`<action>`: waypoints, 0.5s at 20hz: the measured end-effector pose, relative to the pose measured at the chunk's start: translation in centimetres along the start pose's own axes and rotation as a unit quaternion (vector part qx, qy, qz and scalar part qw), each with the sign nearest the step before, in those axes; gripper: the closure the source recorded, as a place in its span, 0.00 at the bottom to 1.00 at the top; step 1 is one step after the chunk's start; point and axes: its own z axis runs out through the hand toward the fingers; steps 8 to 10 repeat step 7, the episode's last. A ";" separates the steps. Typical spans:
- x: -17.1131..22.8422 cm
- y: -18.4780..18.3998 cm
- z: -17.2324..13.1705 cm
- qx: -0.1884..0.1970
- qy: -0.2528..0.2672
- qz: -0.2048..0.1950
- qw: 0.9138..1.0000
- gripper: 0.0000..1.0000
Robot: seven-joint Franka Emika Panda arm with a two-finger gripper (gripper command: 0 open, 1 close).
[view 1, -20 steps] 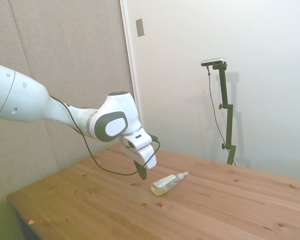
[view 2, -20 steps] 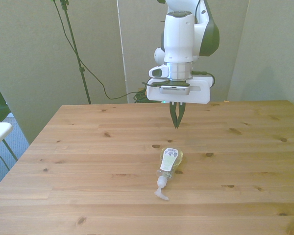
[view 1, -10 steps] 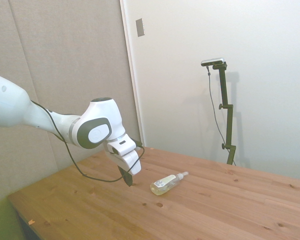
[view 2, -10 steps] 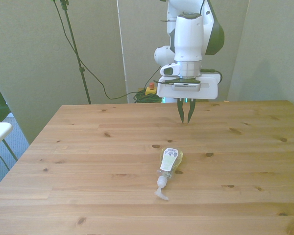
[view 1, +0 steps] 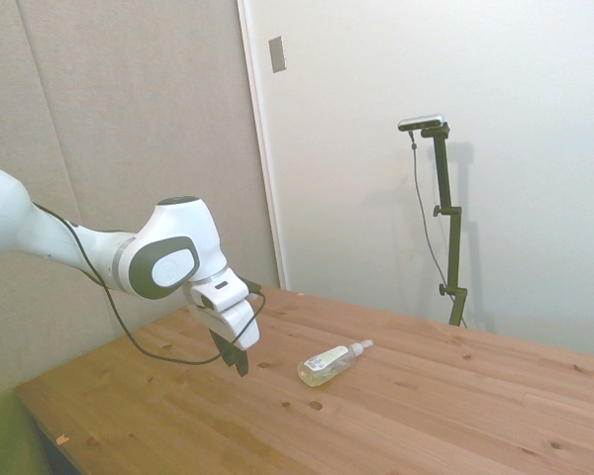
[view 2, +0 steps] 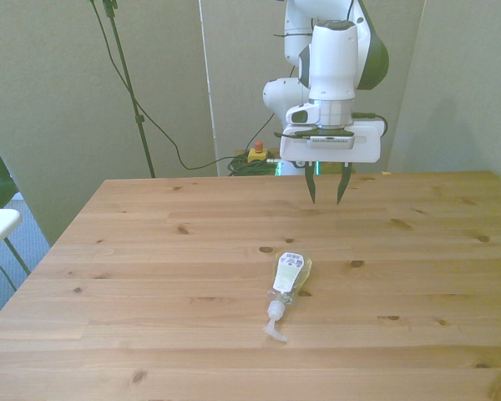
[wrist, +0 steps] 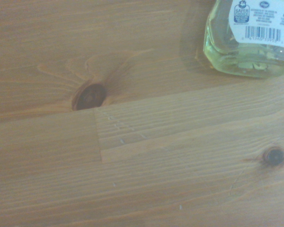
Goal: Knock down the sanitizer
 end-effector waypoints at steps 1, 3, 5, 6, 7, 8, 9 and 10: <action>-0.3 0.0 0.0 0.000 0.000 -0.001 1.000 0.00; -0.9 -0.2 -0.1 0.001 0.001 -0.005 1.000 0.00; -1.6 -0.3 -0.1 0.002 0.002 -0.007 1.000 0.00; -1.9 -0.4 0.0 0.002 0.002 -0.008 1.000 0.00; -2.3 -0.5 0.0 0.001 0.001 -0.010 1.000 0.00; -2.3 -0.5 0.0 0.001 0.001 -0.010 1.000 0.00; -2.3 -0.5 0.0 0.001 0.001 -0.010 1.000 0.00; -2.3 -0.5 0.0 0.001 0.001 -0.010 1.000 0.00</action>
